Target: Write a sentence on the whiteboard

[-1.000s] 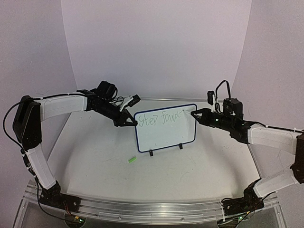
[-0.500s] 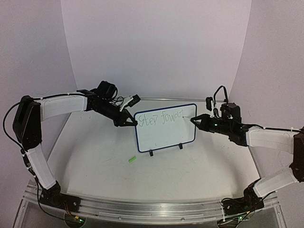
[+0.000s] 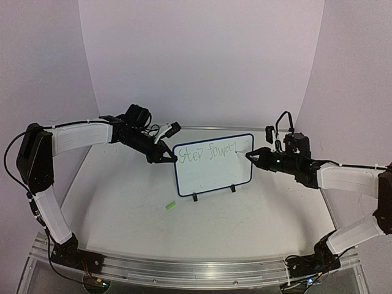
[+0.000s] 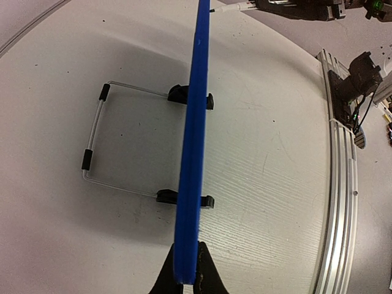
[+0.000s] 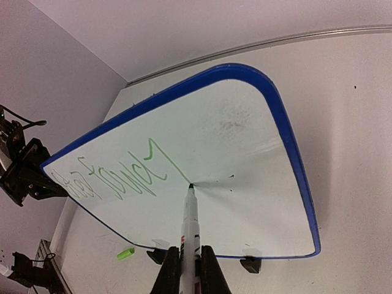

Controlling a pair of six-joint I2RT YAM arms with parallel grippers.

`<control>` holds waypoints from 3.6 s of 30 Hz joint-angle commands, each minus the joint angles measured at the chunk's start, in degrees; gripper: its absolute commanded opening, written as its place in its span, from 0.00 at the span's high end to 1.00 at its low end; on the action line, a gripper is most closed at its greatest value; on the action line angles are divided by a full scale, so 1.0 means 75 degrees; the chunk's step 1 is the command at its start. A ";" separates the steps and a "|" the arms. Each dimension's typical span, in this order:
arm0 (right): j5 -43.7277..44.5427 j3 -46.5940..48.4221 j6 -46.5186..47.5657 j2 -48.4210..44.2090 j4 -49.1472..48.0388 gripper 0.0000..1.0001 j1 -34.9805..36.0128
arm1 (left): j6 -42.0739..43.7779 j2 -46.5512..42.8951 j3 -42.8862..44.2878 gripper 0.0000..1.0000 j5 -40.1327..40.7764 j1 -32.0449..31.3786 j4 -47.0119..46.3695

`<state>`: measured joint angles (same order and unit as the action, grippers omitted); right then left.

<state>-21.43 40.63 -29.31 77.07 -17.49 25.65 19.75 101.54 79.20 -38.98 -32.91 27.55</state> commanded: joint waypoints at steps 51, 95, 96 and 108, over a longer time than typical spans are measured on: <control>-0.0022 0.0051 -0.0088 -0.0997 -0.0029 1.00 -0.0027 | 0.0216 0.0137 0.0163 1.00 0.0443 -0.0095 0.0327; -0.2534 0.0589 0.0217 0.0316 -0.0582 1.00 -0.1604 | 0.0240 0.0147 0.0151 1.00 0.0418 -0.0113 0.0338; -0.2520 0.0611 0.0217 0.0349 -0.0586 1.00 -0.1604 | 0.0244 0.0142 0.0151 1.00 0.0423 -0.0113 0.0337; -0.2827 0.0840 0.0429 0.0800 -0.0463 1.00 -0.1603 | 0.0254 0.0154 0.0156 1.00 0.0426 -0.0124 0.0340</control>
<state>-41.86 44.59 -27.52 81.88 -19.84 13.79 19.73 101.54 79.46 -38.79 -33.08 28.03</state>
